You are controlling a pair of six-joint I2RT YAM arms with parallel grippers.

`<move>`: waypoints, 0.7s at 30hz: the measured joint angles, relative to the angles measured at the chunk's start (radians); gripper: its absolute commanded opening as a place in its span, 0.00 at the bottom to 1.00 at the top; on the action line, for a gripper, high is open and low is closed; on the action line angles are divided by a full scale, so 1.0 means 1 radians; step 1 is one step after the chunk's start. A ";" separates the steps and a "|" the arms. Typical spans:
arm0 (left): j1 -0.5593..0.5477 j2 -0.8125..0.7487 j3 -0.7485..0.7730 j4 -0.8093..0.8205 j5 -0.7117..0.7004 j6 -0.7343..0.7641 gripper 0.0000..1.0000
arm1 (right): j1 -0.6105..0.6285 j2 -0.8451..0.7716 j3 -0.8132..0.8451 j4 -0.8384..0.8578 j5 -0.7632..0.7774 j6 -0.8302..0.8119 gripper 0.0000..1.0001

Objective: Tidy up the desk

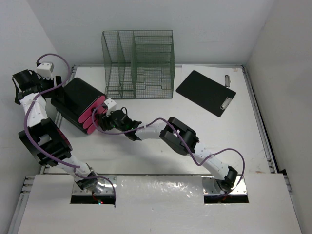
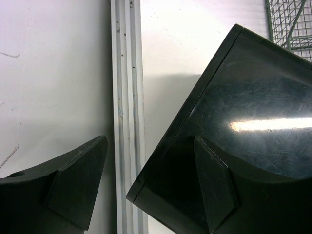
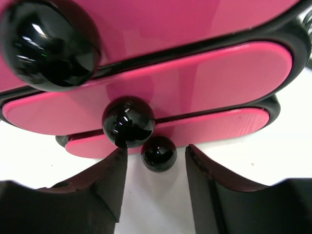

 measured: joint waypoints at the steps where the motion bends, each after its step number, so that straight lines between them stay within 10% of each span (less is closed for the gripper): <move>1: 0.000 0.000 0.000 0.000 0.000 0.000 0.70 | -0.001 0.000 0.003 -0.010 -0.002 0.007 0.46; 21: 0.000 -0.002 0.000 -0.009 0.002 0.004 0.70 | -0.014 0.054 0.053 -0.042 -0.051 0.175 0.32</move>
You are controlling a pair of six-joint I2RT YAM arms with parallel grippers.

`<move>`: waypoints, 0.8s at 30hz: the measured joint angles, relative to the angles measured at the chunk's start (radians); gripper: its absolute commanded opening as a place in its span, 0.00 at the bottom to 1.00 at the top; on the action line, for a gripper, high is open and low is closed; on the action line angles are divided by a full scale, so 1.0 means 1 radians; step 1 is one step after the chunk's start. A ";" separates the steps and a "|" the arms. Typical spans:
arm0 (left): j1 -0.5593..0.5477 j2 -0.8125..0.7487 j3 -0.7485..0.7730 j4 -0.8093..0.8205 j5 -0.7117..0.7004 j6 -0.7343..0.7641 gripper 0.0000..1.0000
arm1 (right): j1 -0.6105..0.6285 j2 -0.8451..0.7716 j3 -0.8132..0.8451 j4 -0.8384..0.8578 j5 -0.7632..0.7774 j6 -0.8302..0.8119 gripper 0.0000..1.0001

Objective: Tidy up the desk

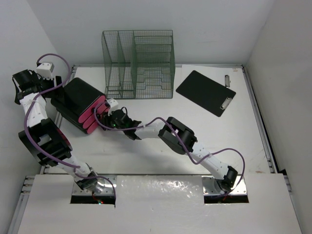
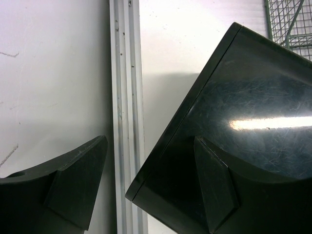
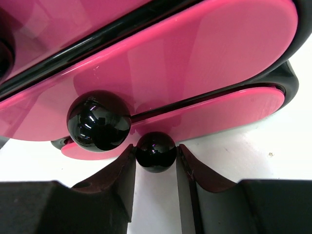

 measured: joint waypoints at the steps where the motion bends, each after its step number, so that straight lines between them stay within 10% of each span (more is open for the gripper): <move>1: 0.000 0.000 0.000 0.000 0.000 0.000 0.70 | -0.002 0.000 -0.002 0.003 0.005 0.003 0.32; 5: 0.000 0.000 0.000 0.000 0.000 0.003 0.70 | 0.000 0.000 -0.003 0.010 0.025 0.004 0.31; 11: 0.000 0.000 0.001 -0.001 0.001 0.003 0.70 | 0.003 0.016 0.010 0.027 0.042 0.022 0.00; 24: 0.000 0.000 0.002 -0.004 0.001 0.003 0.70 | 0.010 -0.182 -0.387 0.208 0.048 0.020 0.00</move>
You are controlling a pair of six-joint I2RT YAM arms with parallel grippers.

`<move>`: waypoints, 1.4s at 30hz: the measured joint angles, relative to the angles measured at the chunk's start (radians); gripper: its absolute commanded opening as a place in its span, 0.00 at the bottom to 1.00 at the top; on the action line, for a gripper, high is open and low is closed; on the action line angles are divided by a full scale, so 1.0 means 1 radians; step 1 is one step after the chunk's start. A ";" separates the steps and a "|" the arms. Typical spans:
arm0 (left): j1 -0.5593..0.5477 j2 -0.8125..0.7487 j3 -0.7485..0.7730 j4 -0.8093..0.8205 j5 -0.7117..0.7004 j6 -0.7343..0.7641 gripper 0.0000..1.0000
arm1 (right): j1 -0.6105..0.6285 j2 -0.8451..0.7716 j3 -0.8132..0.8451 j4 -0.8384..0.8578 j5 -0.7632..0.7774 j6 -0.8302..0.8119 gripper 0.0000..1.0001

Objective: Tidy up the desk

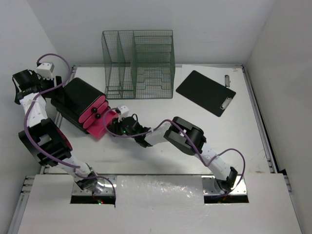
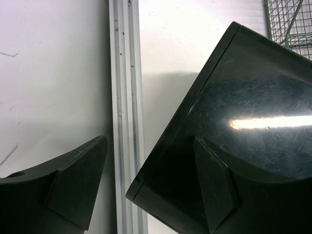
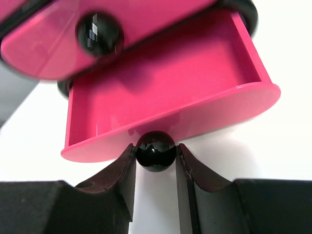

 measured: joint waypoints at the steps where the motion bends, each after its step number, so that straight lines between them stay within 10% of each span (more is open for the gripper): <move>1: 0.000 0.000 0.000 0.000 0.000 0.000 0.70 | 0.001 -0.023 -0.040 0.011 -0.002 -0.002 0.00; 5: 0.000 0.000 0.001 -0.002 -0.002 0.000 0.70 | 0.002 -0.092 -0.162 0.035 -0.014 -0.010 0.02; 10: 0.000 0.000 0.004 -0.009 -0.006 0.000 0.70 | 0.003 -0.148 -0.267 0.049 -0.032 -0.028 0.45; 17: 0.000 -0.002 0.008 -0.021 -0.011 -0.001 0.70 | 0.002 -0.235 -0.347 0.021 -0.038 -0.097 0.72; 33: 0.000 -0.010 0.019 -0.066 -0.033 -0.001 0.70 | -0.176 -0.846 -0.557 -0.560 0.216 -0.180 0.89; 42: 0.000 -0.012 0.020 -0.074 -0.032 -0.005 0.70 | -0.274 -0.902 -0.663 -0.796 0.301 -0.143 0.78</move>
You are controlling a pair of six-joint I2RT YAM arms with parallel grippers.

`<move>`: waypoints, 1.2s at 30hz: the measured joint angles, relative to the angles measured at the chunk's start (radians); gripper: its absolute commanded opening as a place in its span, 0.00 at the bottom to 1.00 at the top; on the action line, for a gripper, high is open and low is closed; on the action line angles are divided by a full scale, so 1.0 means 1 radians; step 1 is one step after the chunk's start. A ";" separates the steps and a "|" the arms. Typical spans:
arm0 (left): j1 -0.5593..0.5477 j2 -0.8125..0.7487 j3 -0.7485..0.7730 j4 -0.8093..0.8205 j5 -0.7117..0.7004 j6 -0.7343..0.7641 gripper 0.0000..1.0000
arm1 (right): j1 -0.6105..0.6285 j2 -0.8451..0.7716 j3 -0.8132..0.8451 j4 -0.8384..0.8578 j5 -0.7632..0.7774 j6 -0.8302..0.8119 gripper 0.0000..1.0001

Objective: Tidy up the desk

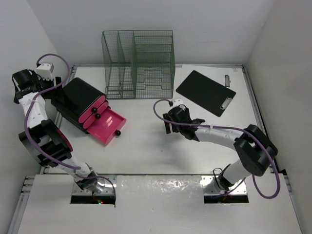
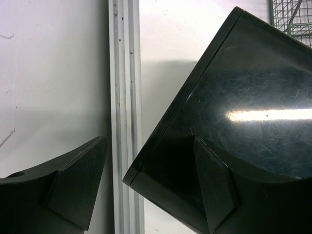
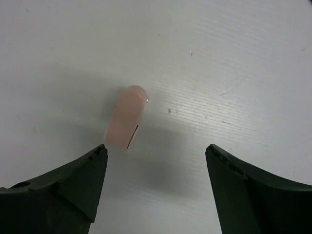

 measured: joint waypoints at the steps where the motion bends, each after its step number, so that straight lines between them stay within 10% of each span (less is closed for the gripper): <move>1: 0.000 0.000 0.000 -0.001 0.000 0.000 0.70 | -0.008 0.009 -0.009 -0.008 -0.006 0.006 0.78; 17: 0.000 -0.012 -0.002 -0.024 -0.010 0.002 0.70 | -0.009 0.175 0.029 0.025 -0.108 0.020 0.65; 24: 0.000 -0.013 -0.003 -0.023 -0.011 0.005 0.70 | -0.009 0.247 0.092 0.047 -0.089 0.007 0.40; 27: 0.000 -0.014 -0.005 -0.021 -0.011 0.005 0.70 | -0.009 0.259 0.102 0.050 -0.067 -0.006 0.03; 36: 0.000 -0.032 -0.024 -0.016 -0.011 0.011 0.70 | 0.013 0.259 0.161 0.121 -0.088 -0.214 0.00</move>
